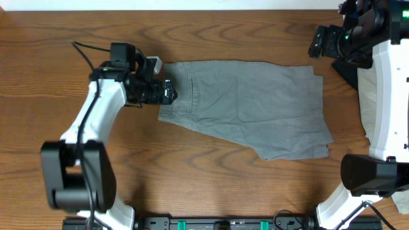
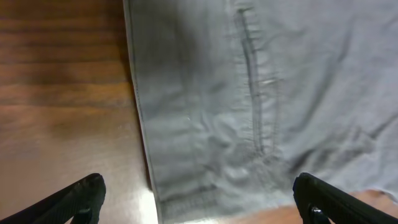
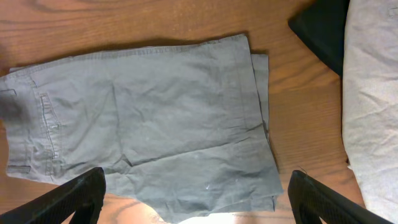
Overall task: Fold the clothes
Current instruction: 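Grasp the shorts' left edge with left gripper, right edge with right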
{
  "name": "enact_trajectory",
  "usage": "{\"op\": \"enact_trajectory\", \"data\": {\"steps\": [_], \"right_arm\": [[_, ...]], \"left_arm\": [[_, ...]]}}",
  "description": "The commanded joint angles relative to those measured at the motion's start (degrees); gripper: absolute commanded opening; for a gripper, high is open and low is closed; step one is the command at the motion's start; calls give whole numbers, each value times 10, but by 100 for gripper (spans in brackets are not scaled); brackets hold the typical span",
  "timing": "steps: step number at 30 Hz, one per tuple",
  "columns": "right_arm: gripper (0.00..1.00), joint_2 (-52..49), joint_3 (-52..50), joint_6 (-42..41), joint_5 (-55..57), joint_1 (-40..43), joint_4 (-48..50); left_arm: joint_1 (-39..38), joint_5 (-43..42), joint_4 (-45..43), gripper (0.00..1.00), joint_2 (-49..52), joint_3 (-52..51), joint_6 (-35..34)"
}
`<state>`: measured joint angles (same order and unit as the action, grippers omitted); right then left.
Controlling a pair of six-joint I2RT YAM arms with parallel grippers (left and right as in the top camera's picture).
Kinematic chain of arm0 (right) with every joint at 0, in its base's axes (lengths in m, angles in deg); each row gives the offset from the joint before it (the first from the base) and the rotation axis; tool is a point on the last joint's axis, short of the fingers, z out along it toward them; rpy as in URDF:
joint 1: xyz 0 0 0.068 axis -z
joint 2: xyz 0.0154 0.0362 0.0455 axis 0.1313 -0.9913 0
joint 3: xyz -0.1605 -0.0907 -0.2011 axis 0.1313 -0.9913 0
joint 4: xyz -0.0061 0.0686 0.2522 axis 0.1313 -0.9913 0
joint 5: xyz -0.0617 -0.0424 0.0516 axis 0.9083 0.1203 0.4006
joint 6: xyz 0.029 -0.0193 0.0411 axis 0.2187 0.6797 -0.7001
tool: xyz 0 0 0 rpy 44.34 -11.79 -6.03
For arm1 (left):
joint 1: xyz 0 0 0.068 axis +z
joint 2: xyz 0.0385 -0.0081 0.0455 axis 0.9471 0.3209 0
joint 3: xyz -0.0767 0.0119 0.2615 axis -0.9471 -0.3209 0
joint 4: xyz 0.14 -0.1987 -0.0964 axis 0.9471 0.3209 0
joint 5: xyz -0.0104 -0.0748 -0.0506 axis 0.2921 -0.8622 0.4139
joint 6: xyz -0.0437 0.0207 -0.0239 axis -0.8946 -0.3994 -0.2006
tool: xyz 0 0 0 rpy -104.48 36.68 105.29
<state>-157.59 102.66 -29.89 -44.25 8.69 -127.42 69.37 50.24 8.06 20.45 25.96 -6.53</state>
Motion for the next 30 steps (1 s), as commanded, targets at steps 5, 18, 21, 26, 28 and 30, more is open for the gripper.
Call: {"op": "enact_trajectory", "data": {"steps": [5, 18, 21, 26, 28, 30], "right_arm": [[92, 10, 1, 9, 2, -5, -3], [92, 10, 1, 9, 0, -5, -14], [92, 10, 1, 9, -1, -5, -15], [92, 10, 1, 9, -1, -5, -18], [92, 10, 1, 9, -1, -5, -17], [92, 10, 1, 9, -1, -5, -17]], "left_arm": [[2, -45, -35, 98, 64, 15, 5], [2, -75, -49, 98, 136, 15, 4], [2, -115, -52, 98, 149, 15, 8], [2, -120, -34, 92, 171, 15, 8], [2, -120, -23, 78, 176, 14, 8], [2, -120, -19, 60, 176, 14, 8]]}}
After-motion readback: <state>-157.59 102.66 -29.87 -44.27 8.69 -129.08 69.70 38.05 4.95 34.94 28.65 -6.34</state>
